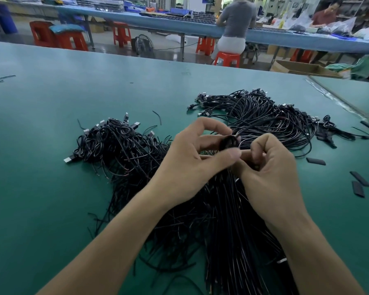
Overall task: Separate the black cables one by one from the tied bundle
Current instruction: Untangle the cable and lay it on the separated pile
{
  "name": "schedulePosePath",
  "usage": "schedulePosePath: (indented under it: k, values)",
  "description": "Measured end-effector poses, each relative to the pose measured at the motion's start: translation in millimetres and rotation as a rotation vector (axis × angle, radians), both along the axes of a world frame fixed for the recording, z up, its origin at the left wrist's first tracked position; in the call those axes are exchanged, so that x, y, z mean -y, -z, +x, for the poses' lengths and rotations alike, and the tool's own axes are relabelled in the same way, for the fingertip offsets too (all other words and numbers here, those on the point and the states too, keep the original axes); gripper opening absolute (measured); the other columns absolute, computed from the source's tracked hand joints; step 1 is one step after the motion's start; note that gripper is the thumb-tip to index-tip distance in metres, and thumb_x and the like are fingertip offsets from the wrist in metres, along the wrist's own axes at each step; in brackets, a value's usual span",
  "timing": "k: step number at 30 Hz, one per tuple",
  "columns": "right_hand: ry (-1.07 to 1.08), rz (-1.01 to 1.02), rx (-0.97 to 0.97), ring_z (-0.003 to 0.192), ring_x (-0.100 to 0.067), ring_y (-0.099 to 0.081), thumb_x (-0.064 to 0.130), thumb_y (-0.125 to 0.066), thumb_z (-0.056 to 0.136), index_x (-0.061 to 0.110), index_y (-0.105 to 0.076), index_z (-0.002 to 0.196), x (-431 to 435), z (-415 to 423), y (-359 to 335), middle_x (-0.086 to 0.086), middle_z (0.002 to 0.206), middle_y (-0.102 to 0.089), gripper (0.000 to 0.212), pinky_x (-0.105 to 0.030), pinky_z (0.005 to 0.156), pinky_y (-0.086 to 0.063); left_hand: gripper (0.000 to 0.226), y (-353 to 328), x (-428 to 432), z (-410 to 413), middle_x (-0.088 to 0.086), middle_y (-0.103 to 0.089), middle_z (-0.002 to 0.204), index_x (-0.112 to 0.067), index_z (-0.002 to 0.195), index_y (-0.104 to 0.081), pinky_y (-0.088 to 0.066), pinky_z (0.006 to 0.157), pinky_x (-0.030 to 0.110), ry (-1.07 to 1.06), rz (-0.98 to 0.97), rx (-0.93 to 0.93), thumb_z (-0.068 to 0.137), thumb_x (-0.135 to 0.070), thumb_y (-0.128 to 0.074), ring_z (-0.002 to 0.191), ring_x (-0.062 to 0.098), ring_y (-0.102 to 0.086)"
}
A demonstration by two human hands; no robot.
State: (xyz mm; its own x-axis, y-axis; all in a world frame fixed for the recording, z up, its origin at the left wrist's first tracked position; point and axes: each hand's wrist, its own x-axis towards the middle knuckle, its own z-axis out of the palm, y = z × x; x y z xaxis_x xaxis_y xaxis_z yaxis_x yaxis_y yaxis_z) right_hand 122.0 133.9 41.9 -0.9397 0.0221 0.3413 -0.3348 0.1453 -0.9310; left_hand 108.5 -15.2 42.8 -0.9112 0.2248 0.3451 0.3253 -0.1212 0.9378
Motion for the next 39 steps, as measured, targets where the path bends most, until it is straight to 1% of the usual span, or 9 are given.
schedulePosePath:
  k: [4,7,13,19,25,28,31,34,39]
  values:
    - [0.047,-0.080,-0.013,0.066,-0.014,-0.055,-0.005,-0.069,0.083,0.027,-0.034,0.071,-3.8,-3.5,1.1,0.000,0.067,-0.064,0.049,-0.028,0.060,-0.043,0.037,7.1,-3.8,-0.7,-0.002,-0.076,0.109,-0.028,0.107,-0.057,-0.056,0.090,0.032,0.005,-0.048,-0.083,0.082,-0.002,-0.068,0.106,0.023,-0.070]
    - [0.072,-0.076,-0.046,0.066,-0.019,-0.055,-0.003,-0.070,0.083,0.024,-0.032,0.072,-4.8,-4.4,-0.1,-0.024,0.072,-0.061,0.048,-0.036,0.062,-0.045,0.036,11.4,-2.9,-2.0,-0.008,-0.072,0.105,-0.035,0.101,-0.064,-0.054,0.083,0.036,-0.136,-0.203,-0.249,0.083,-0.005,-0.074,0.107,0.016,-0.066]
    - [0.097,-0.106,-0.095,0.067,-0.009,-0.065,-0.009,-0.070,0.083,0.022,-0.033,0.074,-5.2,-6.6,0.9,-0.015,0.071,-0.068,0.049,-0.021,0.066,-0.051,0.029,10.1,-1.5,2.2,-0.003,-0.054,0.082,-0.023,0.085,-0.076,-0.035,0.054,0.018,-0.264,-0.309,-0.413,0.077,0.004,-0.072,0.064,0.004,-0.046]
    - [0.042,-0.074,-0.087,0.068,-0.013,-0.065,-0.013,-0.068,0.082,0.020,-0.034,0.072,-5.4,-4.5,-2.8,-0.007,0.070,-0.070,0.049,-0.021,0.065,-0.053,0.009,9.1,0.0,7.6,0.011,-0.062,0.059,-0.017,0.072,-0.070,-0.036,0.044,0.029,-0.128,-0.208,-0.218,0.080,-0.022,-0.069,0.046,0.016,-0.045]
    - [0.000,0.042,-0.156,0.069,-0.011,-0.066,-0.011,-0.070,0.082,0.019,-0.033,0.070,-4.9,0.1,-10.9,-0.012,0.078,-0.069,0.049,-0.018,0.067,-0.052,0.045,11.7,13.1,-4.4,0.003,-0.068,0.062,-0.025,0.092,-0.051,-0.042,0.047,0.023,-0.035,-0.226,0.073,0.070,-0.045,-0.084,0.048,0.014,-0.056]
    - [0.013,0.112,-0.229,0.070,-0.009,-0.066,-0.010,-0.072,0.081,0.019,-0.032,0.069,-3.4,2.8,-11.6,-0.011,0.077,-0.067,0.051,-0.015,0.066,-0.050,0.044,11.6,20.0,-8.2,-0.006,-0.059,0.056,-0.022,0.089,-0.061,-0.039,0.045,0.018,0.116,-0.323,0.201,0.067,-0.054,-0.081,0.047,0.009,-0.050]
    - [-0.025,0.156,-0.268,0.075,-0.016,-0.068,-0.005,-0.072,0.082,0.019,-0.033,0.070,-0.4,5.0,-9.5,-0.011,0.074,-0.064,0.047,-0.022,0.068,-0.054,0.028,7.5,22.4,-8.1,-0.011,-0.047,0.053,-0.020,0.080,-0.068,-0.030,0.043,0.014,0.226,-0.334,0.204,0.077,-0.046,-0.079,0.045,0.005,-0.039]
    - [-0.017,0.144,-0.259,0.075,-0.017,-0.068,-0.007,-0.070,0.083,0.021,-0.034,0.070,0.8,3.8,-5.9,-0.013,0.074,-0.063,0.048,-0.023,0.067,-0.055,0.006,4.7,22.6,-8.0,-0.009,-0.049,0.049,-0.031,0.085,-0.070,-0.032,0.043,0.013,0.152,-0.353,0.149,0.088,-0.032,-0.076,0.041,0.005,-0.041]
    - [0.112,0.141,-0.232,0.082,-0.016,-0.071,-0.003,-0.071,0.083,0.025,-0.034,0.070,3.6,1.6,-1.5,-0.003,0.081,-0.069,0.048,-0.035,0.074,-0.058,0.009,7.3,8.5,-5.1,0.000,-0.073,0.067,-0.034,0.097,-0.068,-0.048,0.049,0.018,-0.035,-0.296,0.081,0.093,-0.026,-0.070,0.054,0.014,-0.068]
